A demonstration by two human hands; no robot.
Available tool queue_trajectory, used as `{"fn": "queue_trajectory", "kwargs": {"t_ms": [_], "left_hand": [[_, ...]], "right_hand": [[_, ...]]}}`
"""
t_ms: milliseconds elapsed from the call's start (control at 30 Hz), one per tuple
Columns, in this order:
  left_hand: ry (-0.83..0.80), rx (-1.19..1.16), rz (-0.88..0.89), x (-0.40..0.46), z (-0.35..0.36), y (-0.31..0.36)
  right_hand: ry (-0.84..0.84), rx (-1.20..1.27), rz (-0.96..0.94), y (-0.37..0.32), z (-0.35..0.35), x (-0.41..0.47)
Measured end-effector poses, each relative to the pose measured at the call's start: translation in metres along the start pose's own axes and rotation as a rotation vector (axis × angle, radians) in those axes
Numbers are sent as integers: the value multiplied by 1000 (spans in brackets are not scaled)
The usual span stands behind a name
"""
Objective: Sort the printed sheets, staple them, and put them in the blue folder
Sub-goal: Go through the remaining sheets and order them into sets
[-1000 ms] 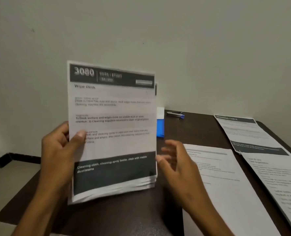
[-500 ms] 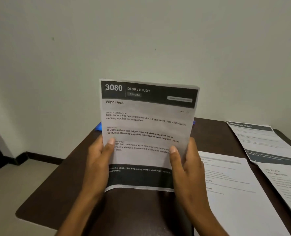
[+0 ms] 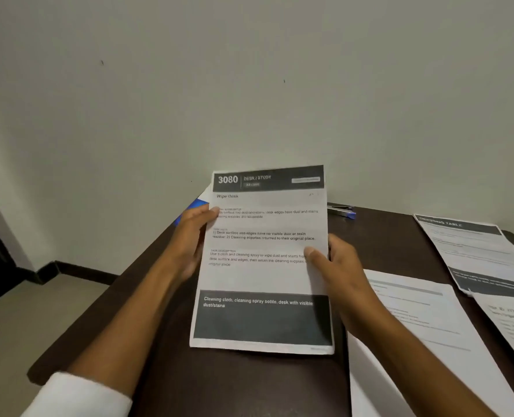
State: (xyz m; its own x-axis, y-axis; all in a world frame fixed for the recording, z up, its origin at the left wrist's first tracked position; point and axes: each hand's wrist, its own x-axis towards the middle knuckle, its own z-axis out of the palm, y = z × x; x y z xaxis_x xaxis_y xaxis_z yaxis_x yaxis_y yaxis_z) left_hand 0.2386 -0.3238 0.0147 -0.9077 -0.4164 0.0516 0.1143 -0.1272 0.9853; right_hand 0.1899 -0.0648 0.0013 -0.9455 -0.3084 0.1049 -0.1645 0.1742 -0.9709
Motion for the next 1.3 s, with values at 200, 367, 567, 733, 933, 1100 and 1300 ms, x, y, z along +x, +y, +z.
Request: {"fn": "queue_trajectory", "kwargs": {"t_ms": [200,367,567,733,933,1100,1300], "left_hand": [[-24,-101,-84,26,-1,-31],[-26,-129,-86,38,-5,-48],[-14,-123,-64,43,-5,-50],[14,-169,-86,44,-3,-53],[147,-325,-172,46,-5,-56],[142,-250,-140,45,-4,-53],[115,-202,-103,40,-6,-49]], "right_hand": [[-91,-8,35,27,1,24],[-69,-220,-85,41,-3,30],[4,-204,-144,51,-2,28],[16,-66,-96,57,-5,28],[2,36,-59,58,-9,29],[-2,104,-46,57,-10,29],[-19,162,-44,57,-7,30]]}}
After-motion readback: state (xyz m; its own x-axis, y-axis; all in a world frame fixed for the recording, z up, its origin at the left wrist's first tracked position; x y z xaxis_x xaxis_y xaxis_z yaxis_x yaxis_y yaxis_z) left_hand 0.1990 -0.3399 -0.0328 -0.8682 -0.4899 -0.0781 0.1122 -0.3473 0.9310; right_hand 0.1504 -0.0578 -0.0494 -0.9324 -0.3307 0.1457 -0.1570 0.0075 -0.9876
